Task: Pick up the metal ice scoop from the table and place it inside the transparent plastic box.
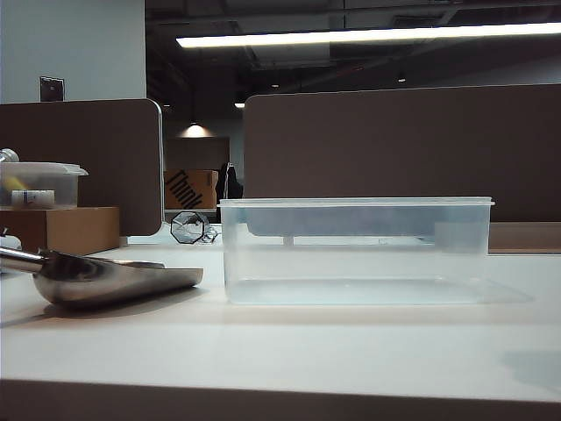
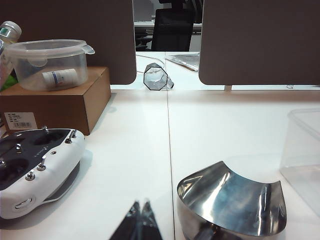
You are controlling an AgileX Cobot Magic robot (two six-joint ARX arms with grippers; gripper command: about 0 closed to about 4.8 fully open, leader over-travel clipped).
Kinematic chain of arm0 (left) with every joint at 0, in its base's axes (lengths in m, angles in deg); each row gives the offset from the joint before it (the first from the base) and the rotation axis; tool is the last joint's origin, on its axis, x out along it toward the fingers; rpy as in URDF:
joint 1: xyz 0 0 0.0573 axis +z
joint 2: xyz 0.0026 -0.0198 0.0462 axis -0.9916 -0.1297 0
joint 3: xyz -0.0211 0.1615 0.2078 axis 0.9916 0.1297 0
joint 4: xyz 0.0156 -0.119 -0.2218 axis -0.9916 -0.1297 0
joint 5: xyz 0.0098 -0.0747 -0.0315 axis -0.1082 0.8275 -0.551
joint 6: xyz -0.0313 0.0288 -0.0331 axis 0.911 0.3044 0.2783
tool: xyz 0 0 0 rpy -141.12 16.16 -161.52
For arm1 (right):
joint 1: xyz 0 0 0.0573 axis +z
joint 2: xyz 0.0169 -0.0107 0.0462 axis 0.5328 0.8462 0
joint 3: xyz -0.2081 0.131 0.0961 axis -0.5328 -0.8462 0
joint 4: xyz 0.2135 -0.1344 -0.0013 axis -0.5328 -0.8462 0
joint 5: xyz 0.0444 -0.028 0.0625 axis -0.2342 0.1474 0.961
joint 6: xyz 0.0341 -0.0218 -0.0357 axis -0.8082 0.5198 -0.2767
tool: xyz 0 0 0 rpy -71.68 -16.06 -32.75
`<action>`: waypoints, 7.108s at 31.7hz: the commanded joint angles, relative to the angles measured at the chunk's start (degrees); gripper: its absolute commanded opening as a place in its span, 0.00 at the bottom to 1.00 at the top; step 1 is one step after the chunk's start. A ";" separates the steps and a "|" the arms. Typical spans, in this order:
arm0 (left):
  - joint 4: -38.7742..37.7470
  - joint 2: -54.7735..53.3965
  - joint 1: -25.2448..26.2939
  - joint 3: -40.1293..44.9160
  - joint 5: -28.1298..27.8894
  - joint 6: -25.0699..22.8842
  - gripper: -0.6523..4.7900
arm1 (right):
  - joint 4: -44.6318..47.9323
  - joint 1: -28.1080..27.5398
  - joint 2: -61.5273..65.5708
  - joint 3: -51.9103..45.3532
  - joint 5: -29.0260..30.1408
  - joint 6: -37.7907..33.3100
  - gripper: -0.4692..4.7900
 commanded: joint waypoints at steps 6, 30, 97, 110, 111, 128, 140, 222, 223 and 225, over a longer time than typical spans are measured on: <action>0.92 -0.07 0.04 0.02 -0.07 -0.20 0.11 | 0.96 0.09 0.02 0.04 0.04 0.11 0.09; -1.77 -0.07 -0.09 0.02 19.63 23.82 0.14 | 0.96 44.26 12.46 0.02 0.04 0.11 0.09; -9.73 -11.50 -6.27 0.02 -7.41 84.56 1.00 | 0.98 57.11 17.11 0.04 0.04 0.11 0.09; -6.64 -13.35 -6.29 0.00 -5.46 85.33 1.00 | 0.98 57.11 17.11 0.04 0.04 0.09 0.09; -5.73 -13.94 -6.29 0.00 -4.92 85.29 1.00 | 0.98 57.11 17.11 0.04 0.04 0.11 0.09; 2.40 -23.52 -6.47 0.00 -5.51 85.33 1.00 | 0.98 57.11 17.11 0.04 0.04 0.11 0.09; 13.88 -33.83 -6.49 -0.07 -5.35 85.33 1.00 | 0.98 57.09 17.11 0.04 0.04 0.11 0.09; 32.24 -62.16 -16.24 -5.81 -20.76 85.94 0.33 | 0.98 57.00 17.09 0.04 0.04 0.11 0.09; 32.24 -62.16 -16.24 -5.81 -20.76 85.94 0.33 | 0.98 57.00 17.09 0.04 0.04 0.11 0.09; 32.24 -62.16 -16.24 -5.81 -20.76 85.94 0.33 | 0.98 57.00 17.09 0.04 0.04 0.11 0.09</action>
